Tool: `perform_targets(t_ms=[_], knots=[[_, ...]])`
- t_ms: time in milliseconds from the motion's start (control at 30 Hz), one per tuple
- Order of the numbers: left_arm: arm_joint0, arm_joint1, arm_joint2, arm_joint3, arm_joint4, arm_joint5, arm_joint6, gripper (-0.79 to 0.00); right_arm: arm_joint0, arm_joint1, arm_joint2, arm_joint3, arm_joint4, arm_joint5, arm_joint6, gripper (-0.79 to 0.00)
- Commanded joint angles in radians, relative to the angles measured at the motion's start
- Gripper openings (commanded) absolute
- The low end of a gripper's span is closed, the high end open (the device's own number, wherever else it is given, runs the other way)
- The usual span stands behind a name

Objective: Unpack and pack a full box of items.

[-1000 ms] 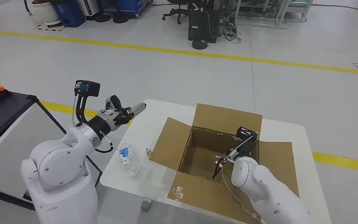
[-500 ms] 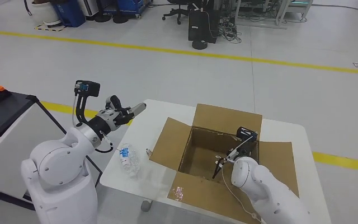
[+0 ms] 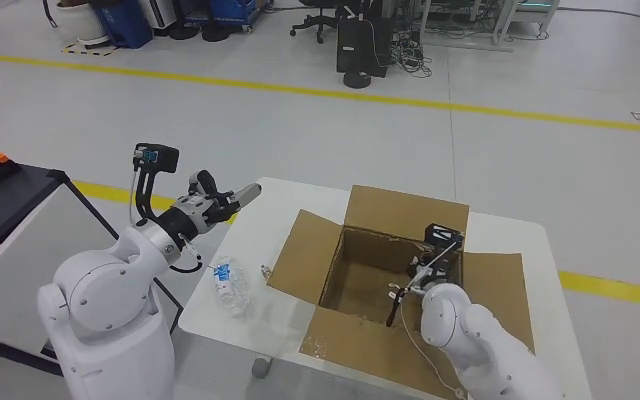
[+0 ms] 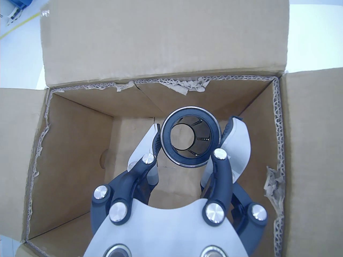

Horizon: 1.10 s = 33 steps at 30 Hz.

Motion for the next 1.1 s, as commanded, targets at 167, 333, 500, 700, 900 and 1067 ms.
perform_targets(t_ms=[167, 333, 500, 700, 900, 1067], knots=[[0.000, 0.000, 0.000, 0.000, 0.000, 0.000, 0.000, 0.000, -0.108, 0.016, 0.077, -0.132, -0.075, -0.075, -0.043, -0.785], [0.000, 0.000, 0.000, 0.000, 0.000, 0.000, 0.000, 0.000, -0.195, 0.027, 0.146, -0.235, -0.135, -0.105, -0.058, -0.785], [0.000, 0.000, 0.000, 0.000, 0.000, 0.000, 0.000, 0.000, -0.244, 0.030, 0.199, -0.268, -0.169, -0.113, -0.049, -0.785], [0.000, 0.000, 0.000, 0.000, 0.000, 0.000, 0.000, 0.000, -0.269, 0.022, 0.227, -0.309, -0.217, -0.081, -0.078, -0.785], [0.000, 0.000, 0.000, 0.000, 0.000, 0.000, 0.000, 0.000, -0.315, 0.017, 0.295, -0.362, -0.243, -0.033, -0.107, -0.785], [0.000, 0.000, 0.000, 0.000, 0.000, 0.000, 0.000, 0.000, -0.333, 0.008, 0.342, -0.380, -0.243, 0.005, -0.123, -0.785]])
